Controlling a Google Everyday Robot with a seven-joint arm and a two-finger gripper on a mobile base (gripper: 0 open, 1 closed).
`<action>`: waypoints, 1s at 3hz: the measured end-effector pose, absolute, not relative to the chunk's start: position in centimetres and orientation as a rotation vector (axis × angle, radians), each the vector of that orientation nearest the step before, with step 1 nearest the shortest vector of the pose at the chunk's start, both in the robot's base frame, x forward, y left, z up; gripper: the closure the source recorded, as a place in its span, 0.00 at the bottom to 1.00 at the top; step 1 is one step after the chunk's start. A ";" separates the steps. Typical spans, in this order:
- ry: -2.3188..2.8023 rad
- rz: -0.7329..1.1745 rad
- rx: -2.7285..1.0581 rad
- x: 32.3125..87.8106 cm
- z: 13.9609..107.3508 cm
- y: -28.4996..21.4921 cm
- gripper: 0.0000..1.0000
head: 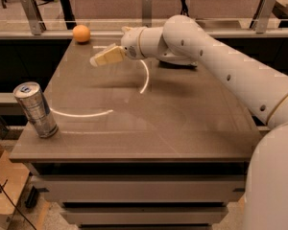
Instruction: Move orange near redbull can
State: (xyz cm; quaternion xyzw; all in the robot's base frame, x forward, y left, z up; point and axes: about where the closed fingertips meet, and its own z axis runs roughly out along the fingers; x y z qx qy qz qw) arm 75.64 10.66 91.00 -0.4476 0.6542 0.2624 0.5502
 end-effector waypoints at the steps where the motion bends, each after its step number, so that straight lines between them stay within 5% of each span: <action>1: 1.475 0.619 -0.928 81.0 89.9 16.0 0.00; 3: 1.523 0.579 -0.917 81.0 89.7 16.6 0.00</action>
Offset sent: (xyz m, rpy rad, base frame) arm 0.0505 0.0542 -0.0135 0.0500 -0.0137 -0.1262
